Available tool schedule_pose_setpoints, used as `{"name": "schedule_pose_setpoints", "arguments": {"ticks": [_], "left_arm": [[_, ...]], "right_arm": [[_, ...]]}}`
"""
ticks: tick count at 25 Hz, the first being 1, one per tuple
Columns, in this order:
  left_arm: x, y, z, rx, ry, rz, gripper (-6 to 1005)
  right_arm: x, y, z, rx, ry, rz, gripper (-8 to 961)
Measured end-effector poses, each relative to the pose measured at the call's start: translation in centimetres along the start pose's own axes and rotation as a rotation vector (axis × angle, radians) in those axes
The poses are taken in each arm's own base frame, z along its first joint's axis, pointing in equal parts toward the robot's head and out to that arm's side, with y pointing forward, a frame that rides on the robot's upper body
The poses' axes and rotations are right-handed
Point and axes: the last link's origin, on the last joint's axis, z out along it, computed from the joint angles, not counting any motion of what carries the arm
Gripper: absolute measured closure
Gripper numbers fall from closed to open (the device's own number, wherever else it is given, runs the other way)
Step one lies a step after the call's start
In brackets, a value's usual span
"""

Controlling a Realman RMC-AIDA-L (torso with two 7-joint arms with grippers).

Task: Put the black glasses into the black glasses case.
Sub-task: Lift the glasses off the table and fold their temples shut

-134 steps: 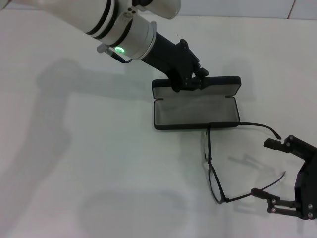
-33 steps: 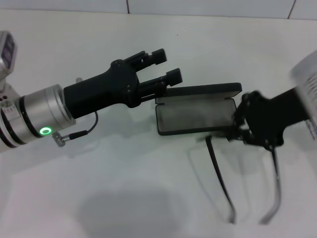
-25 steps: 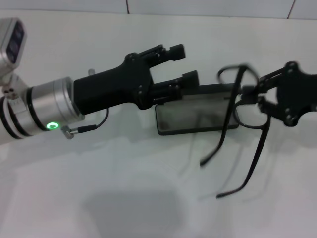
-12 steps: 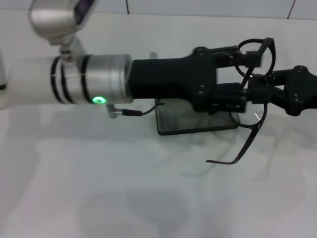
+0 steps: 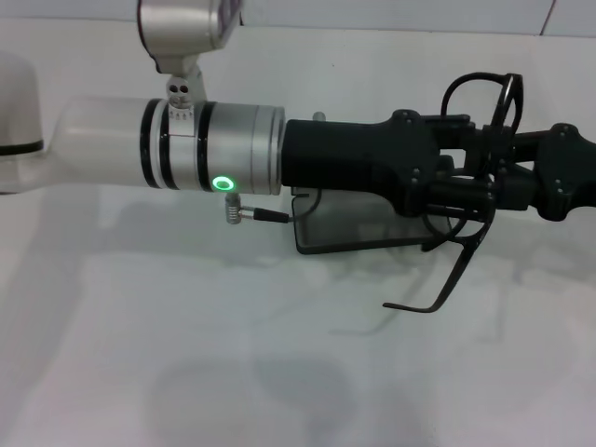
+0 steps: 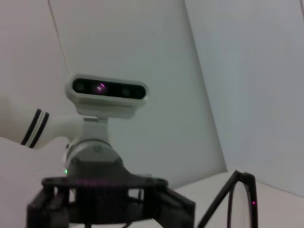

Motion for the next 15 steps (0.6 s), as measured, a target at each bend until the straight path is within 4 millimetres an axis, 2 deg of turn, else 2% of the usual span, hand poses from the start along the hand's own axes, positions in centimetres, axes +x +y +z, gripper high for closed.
{"name": "schedule_pose_setpoints", "arguments": {"ticks": [8, 15], "left_arm": [[-0.37, -0.01, -0.3, 0.016, 0.009, -0.007, 202], [-0.59, -0.28, -0.45, 0.041, 0.006, -0.01, 202]], "right_arm": [[0.12, 0.27, 0.0, -0.02, 0.012, -0.001, 856], [-0.08, 0.42, -0.77, -0.04, 0.019, -0.006, 855]]}}
